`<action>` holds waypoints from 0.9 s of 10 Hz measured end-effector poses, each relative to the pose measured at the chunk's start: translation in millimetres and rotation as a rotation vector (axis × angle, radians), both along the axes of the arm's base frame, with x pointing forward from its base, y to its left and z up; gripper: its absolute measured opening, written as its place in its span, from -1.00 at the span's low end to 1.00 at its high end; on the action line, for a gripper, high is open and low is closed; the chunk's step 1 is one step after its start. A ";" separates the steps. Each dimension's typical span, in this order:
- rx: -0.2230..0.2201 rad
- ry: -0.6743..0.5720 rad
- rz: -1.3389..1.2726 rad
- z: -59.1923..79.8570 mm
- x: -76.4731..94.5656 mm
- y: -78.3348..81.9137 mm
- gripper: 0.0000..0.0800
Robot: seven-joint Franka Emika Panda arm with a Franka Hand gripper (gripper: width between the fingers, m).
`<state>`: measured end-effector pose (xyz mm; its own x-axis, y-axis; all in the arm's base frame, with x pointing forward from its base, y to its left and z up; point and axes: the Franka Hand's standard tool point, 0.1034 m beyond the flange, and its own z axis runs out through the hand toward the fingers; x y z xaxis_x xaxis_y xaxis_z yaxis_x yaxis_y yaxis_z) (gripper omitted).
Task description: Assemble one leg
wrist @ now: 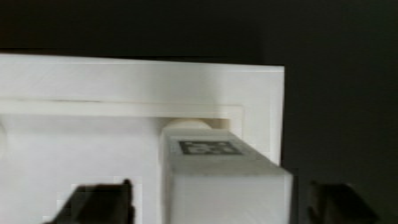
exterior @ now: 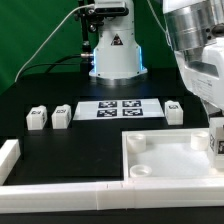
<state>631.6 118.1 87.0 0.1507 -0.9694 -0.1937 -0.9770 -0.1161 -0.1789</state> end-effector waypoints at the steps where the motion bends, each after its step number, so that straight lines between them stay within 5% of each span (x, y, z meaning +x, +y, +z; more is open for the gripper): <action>1: -0.028 -0.030 0.167 -0.4 -0.2 -2.4 0.45; 3: -0.099 -0.038 0.472 2.3 -1.9 -0.4 0.61; 9: -0.223 -0.168 1.188 -0.9 4.7 0.2 0.62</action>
Offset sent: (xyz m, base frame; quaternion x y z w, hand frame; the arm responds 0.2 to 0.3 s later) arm 0.0000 0.0000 0.0000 0.0000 0.0000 -0.2667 0.9638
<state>636.3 118.3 86.0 0.9730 -0.2210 0.0665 -0.2088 -0.9656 -0.1549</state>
